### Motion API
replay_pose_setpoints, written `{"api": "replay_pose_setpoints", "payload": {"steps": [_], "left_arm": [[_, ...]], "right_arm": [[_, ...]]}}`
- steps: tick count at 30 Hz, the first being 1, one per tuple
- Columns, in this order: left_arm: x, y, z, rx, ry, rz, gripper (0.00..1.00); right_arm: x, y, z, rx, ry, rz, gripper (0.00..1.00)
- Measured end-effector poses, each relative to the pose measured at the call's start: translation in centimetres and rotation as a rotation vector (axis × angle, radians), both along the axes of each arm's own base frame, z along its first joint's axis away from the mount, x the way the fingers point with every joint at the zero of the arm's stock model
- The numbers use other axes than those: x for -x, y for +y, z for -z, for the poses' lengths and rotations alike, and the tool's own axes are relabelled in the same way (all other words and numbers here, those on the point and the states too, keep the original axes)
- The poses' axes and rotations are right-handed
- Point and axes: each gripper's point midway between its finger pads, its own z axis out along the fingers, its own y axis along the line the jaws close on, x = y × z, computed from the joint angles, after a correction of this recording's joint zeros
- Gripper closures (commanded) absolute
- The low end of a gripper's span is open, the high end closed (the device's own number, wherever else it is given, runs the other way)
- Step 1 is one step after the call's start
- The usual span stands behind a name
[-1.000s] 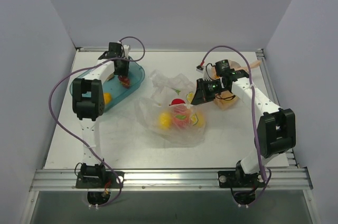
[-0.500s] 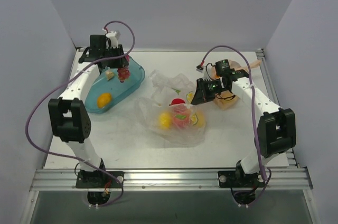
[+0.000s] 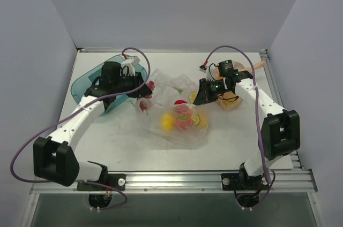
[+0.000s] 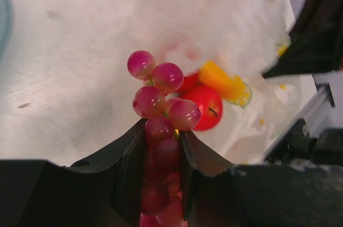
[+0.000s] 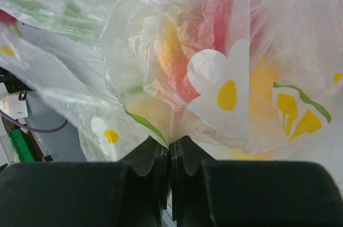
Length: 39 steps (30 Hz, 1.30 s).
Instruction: Place the fake fruits into the plastic bag and tie a complex knot
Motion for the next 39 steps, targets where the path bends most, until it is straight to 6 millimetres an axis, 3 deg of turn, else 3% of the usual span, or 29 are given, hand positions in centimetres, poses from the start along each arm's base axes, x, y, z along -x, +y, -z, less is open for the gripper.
{"api": "replay_pose_setpoints", "payload": {"steps": [6,9,12,15,18,21,22,26,33,36,39], "left_arm": [[5.6,-5.5,-1.8,0.031,-0.046,0.164,0.9],[6.1,-6.8,-2.0,0.038,-0.059,0.185,0.89],[5.7,-8.0,-0.5,0.023,-0.025,0.19,0.85],[4.9,-9.9,1.7,-0.026,0.008,0.205,0.63],[4.8,-11.6,3.3,-0.06,0.022,0.245,0.32],[4.9,-12.1,3.1,-0.071,0.008,0.277,0.08],[4.8,-11.9,2.6,-0.07,-0.007,0.282,0.03],[5.0,-9.9,-0.3,-0.056,-0.072,0.298,0.03],[3.3,-2.4,-8.7,-0.004,-0.231,0.211,0.03],[3.7,0.6,-10.1,-0.009,-0.247,0.177,0.03],[5.7,1.6,-9.8,-0.006,-0.209,0.19,0.03]], "right_arm": [[-0.5,0.1,-0.3,-0.016,0.009,0.03,1.0],[-0.6,0.2,-0.4,-0.029,0.013,0.039,1.0],[-0.6,0.4,-0.4,-0.041,0.015,0.039,1.0],[-0.3,0.3,-0.2,-0.055,0.033,0.039,1.0],[-0.1,0.2,0.1,-0.066,0.046,0.04,1.0],[0.0,-0.1,0.4,-0.072,0.057,0.047,1.0],[0.0,-0.2,0.5,-0.073,0.059,0.049,1.0],[0.3,-0.5,1.0,-0.076,0.077,0.057,1.0],[0.7,-0.8,1.4,-0.082,0.075,0.076,1.0],[0.6,-0.8,1.1,-0.088,0.059,0.093,1.0],[0.5,-0.8,1.0,-0.091,0.047,0.118,1.0]]}}
